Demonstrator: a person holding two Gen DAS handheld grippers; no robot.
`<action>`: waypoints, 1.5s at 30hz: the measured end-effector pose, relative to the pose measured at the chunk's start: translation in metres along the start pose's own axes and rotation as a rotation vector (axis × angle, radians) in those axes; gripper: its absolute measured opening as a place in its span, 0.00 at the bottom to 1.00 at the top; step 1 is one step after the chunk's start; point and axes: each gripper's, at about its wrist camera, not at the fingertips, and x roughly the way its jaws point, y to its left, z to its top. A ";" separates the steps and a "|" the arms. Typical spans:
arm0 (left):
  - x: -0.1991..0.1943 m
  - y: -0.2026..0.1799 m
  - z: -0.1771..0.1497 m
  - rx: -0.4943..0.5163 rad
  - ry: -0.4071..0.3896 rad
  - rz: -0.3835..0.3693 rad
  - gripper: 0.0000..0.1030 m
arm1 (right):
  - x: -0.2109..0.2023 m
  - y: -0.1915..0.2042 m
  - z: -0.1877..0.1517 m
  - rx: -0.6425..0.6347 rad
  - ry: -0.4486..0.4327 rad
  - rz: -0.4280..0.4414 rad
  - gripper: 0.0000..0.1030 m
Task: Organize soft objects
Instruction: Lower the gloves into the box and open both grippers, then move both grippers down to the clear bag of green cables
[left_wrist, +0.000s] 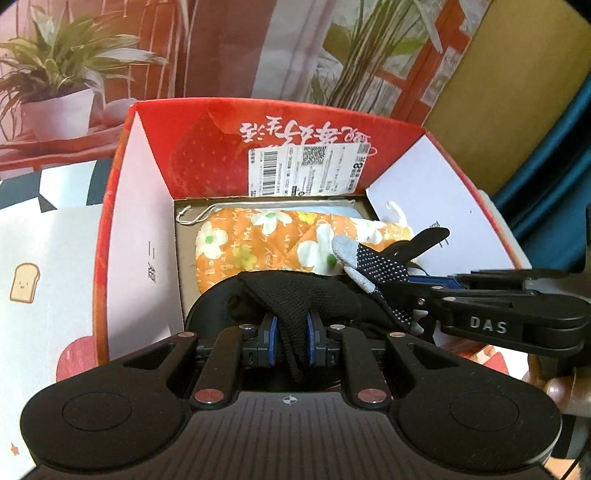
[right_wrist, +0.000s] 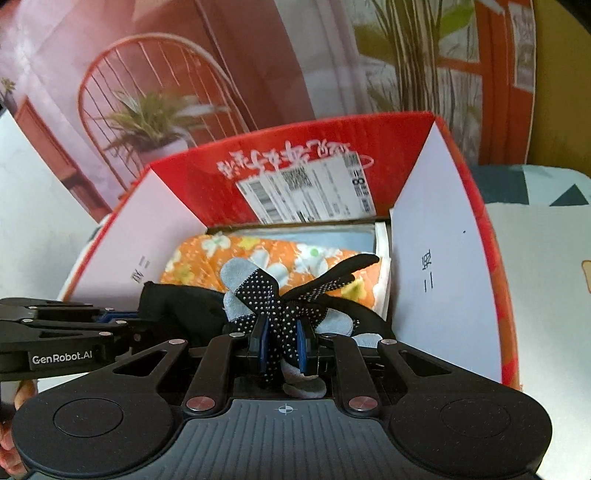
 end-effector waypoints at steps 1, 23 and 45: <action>0.002 -0.001 0.001 0.006 0.005 0.002 0.16 | 0.003 0.001 0.000 -0.009 0.011 -0.008 0.14; -0.019 -0.006 -0.001 0.017 -0.081 0.014 0.55 | -0.008 0.011 -0.001 -0.072 -0.012 -0.086 0.26; -0.108 -0.008 -0.053 0.057 -0.328 0.162 1.00 | -0.097 0.006 -0.030 -0.138 -0.273 -0.107 1.00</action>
